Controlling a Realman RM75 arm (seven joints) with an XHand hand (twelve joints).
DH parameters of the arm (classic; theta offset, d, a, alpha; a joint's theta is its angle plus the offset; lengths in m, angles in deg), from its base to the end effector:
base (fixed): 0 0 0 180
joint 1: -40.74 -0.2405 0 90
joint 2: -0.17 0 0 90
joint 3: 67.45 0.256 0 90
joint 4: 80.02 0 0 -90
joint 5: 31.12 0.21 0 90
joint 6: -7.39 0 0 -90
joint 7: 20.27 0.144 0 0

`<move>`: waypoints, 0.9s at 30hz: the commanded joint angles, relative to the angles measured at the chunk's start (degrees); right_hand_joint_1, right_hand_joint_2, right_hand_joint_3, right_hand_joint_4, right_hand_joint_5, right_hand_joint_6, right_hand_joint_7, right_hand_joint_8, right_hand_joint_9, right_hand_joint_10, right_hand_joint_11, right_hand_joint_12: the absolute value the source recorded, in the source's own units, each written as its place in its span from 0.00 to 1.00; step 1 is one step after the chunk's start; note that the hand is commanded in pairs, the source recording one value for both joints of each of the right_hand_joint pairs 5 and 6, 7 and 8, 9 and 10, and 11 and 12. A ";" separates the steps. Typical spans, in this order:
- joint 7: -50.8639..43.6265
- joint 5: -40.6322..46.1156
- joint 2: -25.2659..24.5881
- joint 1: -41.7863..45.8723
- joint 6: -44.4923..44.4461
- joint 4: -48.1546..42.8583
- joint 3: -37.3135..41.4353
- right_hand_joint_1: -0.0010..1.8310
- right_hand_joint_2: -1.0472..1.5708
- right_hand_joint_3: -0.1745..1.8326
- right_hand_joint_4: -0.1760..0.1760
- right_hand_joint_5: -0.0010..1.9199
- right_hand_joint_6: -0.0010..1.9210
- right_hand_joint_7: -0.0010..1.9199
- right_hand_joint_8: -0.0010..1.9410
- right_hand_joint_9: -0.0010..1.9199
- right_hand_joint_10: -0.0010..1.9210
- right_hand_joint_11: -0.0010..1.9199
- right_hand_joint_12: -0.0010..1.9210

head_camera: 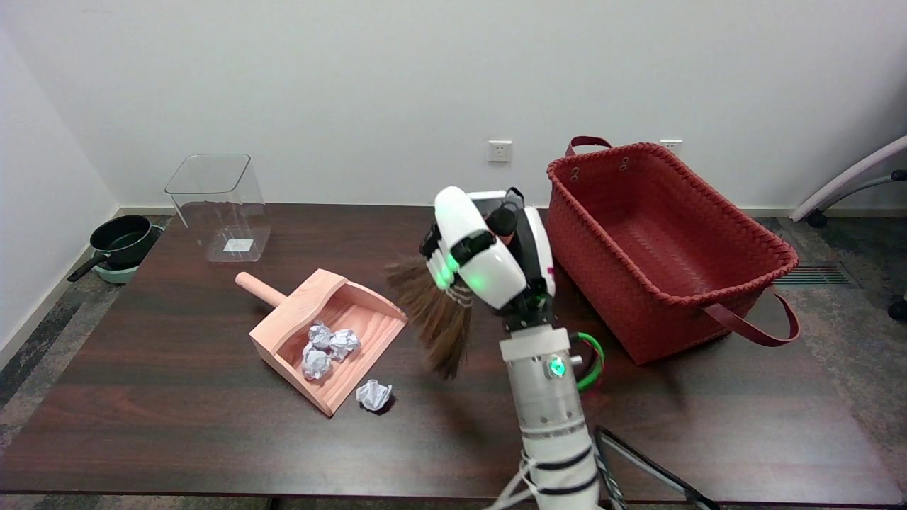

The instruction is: Sweep the paper ball into the dustpan.

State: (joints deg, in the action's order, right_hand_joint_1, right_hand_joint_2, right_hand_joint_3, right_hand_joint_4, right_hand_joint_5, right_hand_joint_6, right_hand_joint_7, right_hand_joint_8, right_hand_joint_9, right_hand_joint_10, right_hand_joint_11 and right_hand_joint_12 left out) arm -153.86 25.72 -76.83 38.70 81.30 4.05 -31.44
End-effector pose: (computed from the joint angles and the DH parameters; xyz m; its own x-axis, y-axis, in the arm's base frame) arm -0.2237 -0.2526 0.1512 -0.2155 -0.0397 0.9757 -0.8017 -0.5633 -0.2000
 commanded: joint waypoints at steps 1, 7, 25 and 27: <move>-0.10 1.33 9.35 8.68 1.55 9.86 -11.33 0.47 1.00 0.79 0.50 1.00 1.00 1.00 0.99 1.00 1.00 0.97 0.97; 2.46 0.62 8.51 15.73 5.51 7.80 -11.47 0.47 1.00 0.79 0.50 1.00 1.00 1.00 0.99 1.00 1.00 0.96 0.96; 26.00 3.23 14.50 8.66 -14.77 2.37 -7.58 0.47 1.00 0.80 0.50 1.00 1.00 1.00 0.99 1.00 1.00 0.91 0.91; 30.91 1.95 14.90 6.95 -23.23 1.80 -5.19 0.47 0.99 0.80 0.50 1.00 1.00 1.00 0.99 1.00 1.00 0.91 0.90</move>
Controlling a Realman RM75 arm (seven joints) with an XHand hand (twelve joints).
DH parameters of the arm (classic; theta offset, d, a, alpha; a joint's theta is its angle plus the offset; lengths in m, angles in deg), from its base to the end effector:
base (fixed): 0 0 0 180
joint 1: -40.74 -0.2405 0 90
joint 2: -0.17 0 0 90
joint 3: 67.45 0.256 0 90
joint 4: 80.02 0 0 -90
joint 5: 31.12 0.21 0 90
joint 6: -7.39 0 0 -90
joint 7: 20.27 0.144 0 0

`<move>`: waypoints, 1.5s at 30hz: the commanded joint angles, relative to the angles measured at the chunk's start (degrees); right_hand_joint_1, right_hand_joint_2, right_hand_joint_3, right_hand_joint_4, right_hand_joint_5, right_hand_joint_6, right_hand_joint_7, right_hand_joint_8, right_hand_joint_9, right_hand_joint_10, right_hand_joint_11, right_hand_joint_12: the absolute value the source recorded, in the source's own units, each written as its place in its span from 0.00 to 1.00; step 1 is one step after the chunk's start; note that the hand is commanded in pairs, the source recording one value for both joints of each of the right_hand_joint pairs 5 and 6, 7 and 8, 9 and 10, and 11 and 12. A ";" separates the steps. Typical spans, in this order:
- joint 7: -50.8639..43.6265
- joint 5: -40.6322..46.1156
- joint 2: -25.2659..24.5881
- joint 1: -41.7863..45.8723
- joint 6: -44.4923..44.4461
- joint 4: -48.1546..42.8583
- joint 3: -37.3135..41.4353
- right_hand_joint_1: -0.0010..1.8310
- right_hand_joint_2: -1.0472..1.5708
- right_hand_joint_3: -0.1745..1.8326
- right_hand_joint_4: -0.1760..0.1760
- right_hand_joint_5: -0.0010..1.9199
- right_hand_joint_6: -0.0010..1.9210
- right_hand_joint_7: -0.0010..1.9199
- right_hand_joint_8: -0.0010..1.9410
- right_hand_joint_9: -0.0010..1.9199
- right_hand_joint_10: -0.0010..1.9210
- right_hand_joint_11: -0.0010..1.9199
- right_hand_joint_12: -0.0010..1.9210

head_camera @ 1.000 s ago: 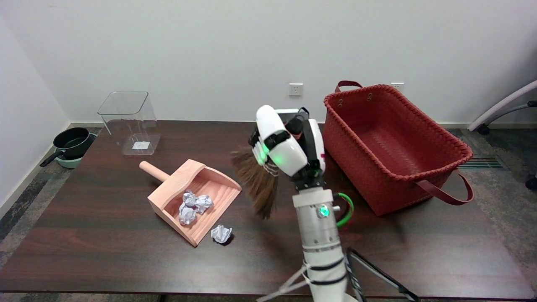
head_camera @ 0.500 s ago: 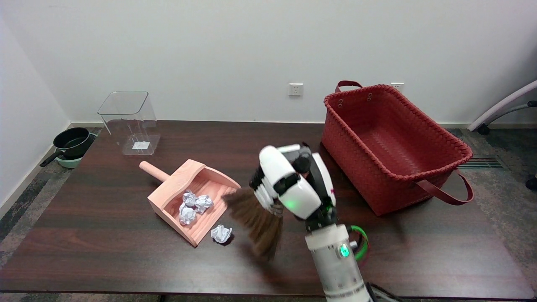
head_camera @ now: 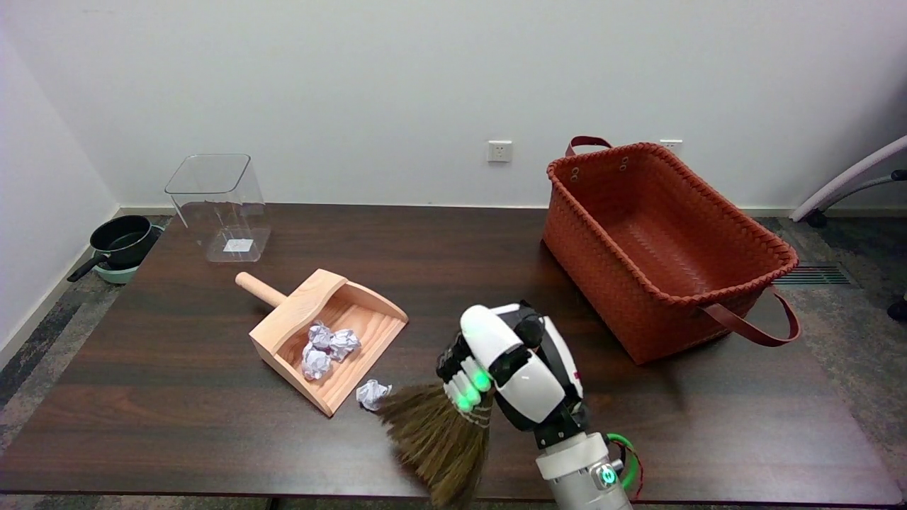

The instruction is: Sweep the paper ball into the dustpan.

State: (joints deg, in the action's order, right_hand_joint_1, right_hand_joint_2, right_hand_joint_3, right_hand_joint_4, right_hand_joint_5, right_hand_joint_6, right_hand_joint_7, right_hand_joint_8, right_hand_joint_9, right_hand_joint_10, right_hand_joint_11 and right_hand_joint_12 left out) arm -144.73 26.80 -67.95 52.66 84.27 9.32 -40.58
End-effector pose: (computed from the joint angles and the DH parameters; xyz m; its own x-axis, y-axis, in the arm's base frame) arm -0.2716 -0.1635 0.1574 -0.3435 -0.1681 0.9240 -0.8700 -0.3136 -0.3805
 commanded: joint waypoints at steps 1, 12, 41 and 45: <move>23.58 0.12 6.13 -7.76 -29.29 -3.53 4.74 0.48 0.98 0.80 0.50 1.00 1.00 1.00 0.99 1.00 1.00 0.90 0.90; 45.19 -16.24 7.57 -20.84 -40.40 -4.62 6.35 0.52 0.95 0.75 0.50 1.00 1.00 1.00 0.99 1.00 1.00 0.87 0.87; 87.82 -55.19 8.21 -38.27 -49.87 -14.61 9.40 0.55 0.98 0.66 0.50 1.00 1.00 1.00 0.99 1.00 1.00 0.86 0.86; 90.73 -59.37 7.84 -40.05 -49.95 -18.00 8.50 0.55 1.00 0.60 0.50 1.00 1.00 1.00 0.99 1.00 1.00 0.85 0.85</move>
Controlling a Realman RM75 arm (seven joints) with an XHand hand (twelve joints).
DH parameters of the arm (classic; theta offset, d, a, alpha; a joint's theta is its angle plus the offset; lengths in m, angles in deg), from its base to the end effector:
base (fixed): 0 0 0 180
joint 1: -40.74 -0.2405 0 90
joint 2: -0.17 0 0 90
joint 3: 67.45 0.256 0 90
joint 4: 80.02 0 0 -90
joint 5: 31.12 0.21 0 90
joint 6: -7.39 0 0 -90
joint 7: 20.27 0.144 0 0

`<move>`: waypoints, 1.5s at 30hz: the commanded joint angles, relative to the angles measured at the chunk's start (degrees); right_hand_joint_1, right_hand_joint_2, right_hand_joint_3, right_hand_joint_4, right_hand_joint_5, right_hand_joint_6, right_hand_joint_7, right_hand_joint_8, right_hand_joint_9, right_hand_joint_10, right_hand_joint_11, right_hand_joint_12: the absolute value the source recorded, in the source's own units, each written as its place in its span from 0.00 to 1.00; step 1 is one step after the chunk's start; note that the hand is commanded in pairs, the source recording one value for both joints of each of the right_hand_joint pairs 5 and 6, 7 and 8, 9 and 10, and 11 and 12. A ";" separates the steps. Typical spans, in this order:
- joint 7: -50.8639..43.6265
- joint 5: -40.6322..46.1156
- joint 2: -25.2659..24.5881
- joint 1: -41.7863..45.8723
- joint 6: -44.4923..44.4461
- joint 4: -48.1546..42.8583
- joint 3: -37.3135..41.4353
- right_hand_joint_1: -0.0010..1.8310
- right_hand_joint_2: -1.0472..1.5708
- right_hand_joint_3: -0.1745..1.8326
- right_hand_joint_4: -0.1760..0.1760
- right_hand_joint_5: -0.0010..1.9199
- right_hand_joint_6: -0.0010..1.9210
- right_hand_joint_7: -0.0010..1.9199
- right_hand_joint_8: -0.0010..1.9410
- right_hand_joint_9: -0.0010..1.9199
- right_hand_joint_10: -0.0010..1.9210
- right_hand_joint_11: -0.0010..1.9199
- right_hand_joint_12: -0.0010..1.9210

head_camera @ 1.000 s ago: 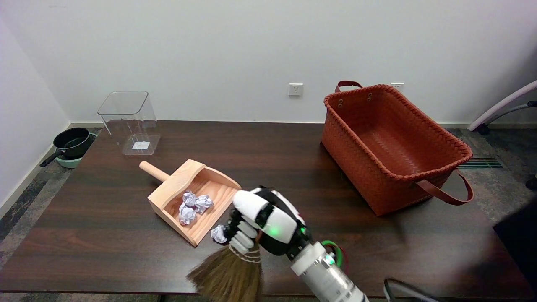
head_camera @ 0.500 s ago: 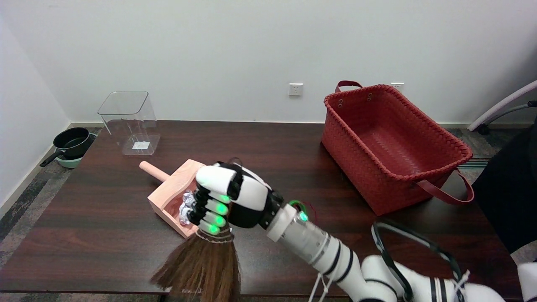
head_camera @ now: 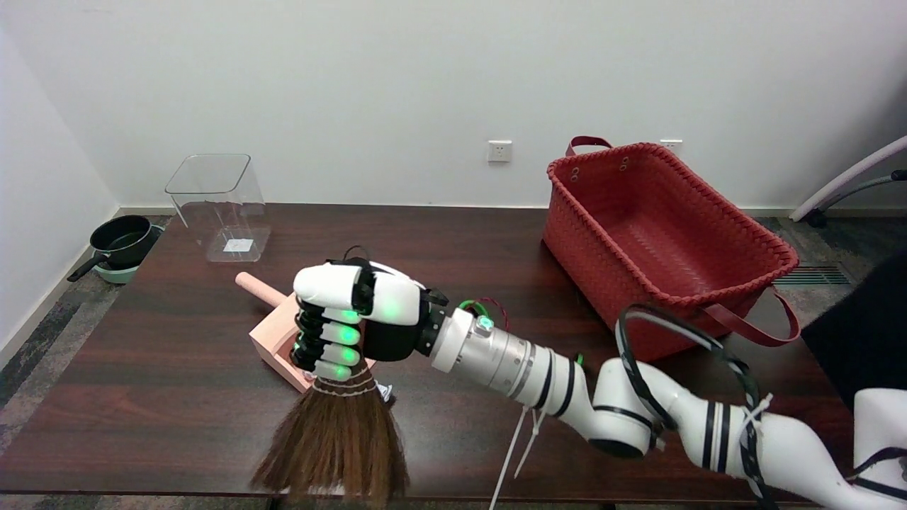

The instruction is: Sweep the paper ball into the dustpan.

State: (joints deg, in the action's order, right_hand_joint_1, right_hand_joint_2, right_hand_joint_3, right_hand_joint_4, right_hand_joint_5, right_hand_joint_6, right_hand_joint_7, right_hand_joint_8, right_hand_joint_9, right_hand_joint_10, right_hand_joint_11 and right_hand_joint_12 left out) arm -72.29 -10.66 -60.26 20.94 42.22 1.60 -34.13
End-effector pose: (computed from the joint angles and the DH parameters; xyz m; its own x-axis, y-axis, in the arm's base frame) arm -0.2386 -0.3076 0.1224 -0.3939 -0.7802 0.4859 -0.8807 0.1691 -0.4425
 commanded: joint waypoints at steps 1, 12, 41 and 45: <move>19.43 -23.95 -0.09 -9.05 -8.06 -10.79 1.64 0.56 1.00 0.59 0.50 1.00 1.00 1.00 0.99 1.00 1.00 0.85 0.85; 30.61 -42.98 -0.28 -15.96 -9.20 -10.77 1.26 0.59 1.00 0.53 0.50 1.00 1.00 1.00 0.99 1.00 1.00 0.85 0.85; 40.42 -51.93 -6.50 -28.71 11.22 -24.96 -5.43 0.60 1.00 0.45 0.50 1.00 1.00 1.00 0.99 0.99 0.99 0.85 0.85; 36.26 -49.60 -8.35 -30.02 10.94 -26.31 -7.73 0.60 1.00 0.44 0.50 1.00 1.00 1.00 0.99 0.99 0.99 0.85 0.85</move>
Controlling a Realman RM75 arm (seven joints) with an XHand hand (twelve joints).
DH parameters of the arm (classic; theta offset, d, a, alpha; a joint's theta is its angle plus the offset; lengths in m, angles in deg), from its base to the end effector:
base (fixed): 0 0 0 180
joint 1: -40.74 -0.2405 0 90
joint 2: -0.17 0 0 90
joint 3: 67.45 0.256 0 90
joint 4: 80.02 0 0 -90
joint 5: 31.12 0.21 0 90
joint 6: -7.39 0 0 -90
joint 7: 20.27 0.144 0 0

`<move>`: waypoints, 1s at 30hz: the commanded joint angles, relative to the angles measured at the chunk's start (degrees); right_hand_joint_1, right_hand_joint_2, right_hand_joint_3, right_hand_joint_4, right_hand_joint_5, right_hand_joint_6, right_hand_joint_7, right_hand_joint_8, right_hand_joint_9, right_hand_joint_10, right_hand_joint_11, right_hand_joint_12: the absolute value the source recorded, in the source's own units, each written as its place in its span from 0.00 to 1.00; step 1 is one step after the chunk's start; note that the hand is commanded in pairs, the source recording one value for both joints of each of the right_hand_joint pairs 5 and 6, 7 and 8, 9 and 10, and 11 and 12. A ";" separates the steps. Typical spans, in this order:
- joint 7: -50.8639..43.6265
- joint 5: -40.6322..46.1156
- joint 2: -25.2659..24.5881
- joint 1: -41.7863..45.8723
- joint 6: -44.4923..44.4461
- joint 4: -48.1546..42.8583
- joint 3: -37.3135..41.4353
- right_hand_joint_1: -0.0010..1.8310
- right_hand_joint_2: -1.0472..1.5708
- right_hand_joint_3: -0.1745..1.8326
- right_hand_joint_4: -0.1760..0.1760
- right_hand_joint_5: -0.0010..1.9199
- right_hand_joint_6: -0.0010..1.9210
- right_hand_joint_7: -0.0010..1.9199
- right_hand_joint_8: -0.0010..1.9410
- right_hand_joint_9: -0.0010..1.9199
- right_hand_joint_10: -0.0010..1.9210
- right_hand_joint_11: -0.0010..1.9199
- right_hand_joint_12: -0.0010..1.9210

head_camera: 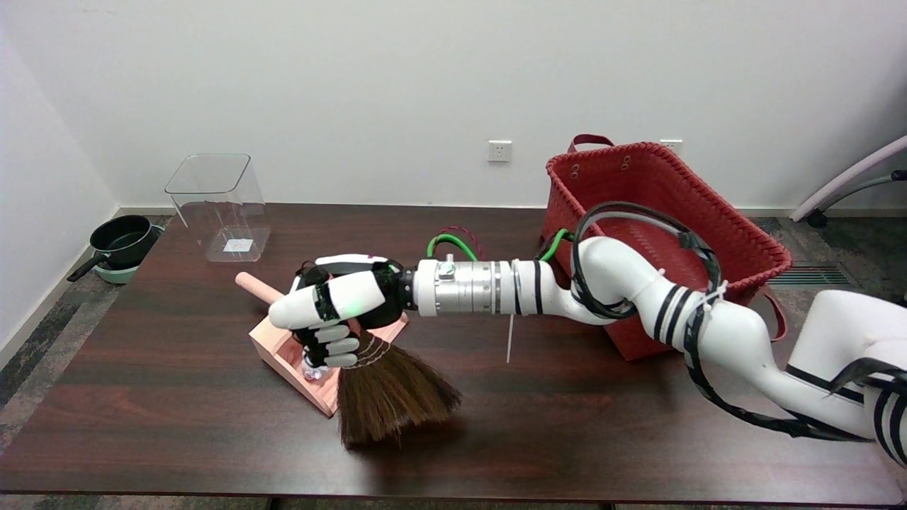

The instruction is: Sweep the paper ball into the dustpan.

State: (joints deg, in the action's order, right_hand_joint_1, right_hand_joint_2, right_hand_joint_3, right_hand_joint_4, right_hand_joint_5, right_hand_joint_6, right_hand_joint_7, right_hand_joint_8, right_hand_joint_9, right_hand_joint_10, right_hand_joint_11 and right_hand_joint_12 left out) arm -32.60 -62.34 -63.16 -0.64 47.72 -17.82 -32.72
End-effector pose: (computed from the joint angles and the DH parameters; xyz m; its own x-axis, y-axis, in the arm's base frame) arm -0.2279 -0.3909 0.1311 -0.0605 -0.9144 0.4003 -0.9961 0.0808 0.0342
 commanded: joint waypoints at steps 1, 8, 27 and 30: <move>-4.61 1.68 -6.23 -8.79 5.26 -7.29 -9.17 0.60 1.00 0.44 0.50 1.00 1.00 1.00 0.99 0.99 0.99 0.85 0.85; -12.74 0.89 -11.45 -10.04 3.88 -11.00 -7.43 0.60 1.00 0.45 0.50 1.00 1.00 1.00 0.99 0.99 0.99 0.85 0.85; -30.03 6.84 -14.77 -9.03 -2.00 -8.22 -5.50 0.59 1.00 0.43 0.50 1.00 1.00 1.00 0.99 0.99 0.99 0.85 0.85; -32.16 9.05 -14.38 -8.52 -2.46 -7.11 -4.92 0.59 1.00 0.43 0.50 1.00 1.00 1.00 0.99 0.99 0.99 0.85 0.85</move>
State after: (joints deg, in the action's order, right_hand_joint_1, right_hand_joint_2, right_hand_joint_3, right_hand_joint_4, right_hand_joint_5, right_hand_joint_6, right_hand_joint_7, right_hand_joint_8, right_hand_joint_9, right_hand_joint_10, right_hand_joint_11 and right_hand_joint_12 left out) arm -52.20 -60.47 -75.17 -9.35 48.28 -26.47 -38.35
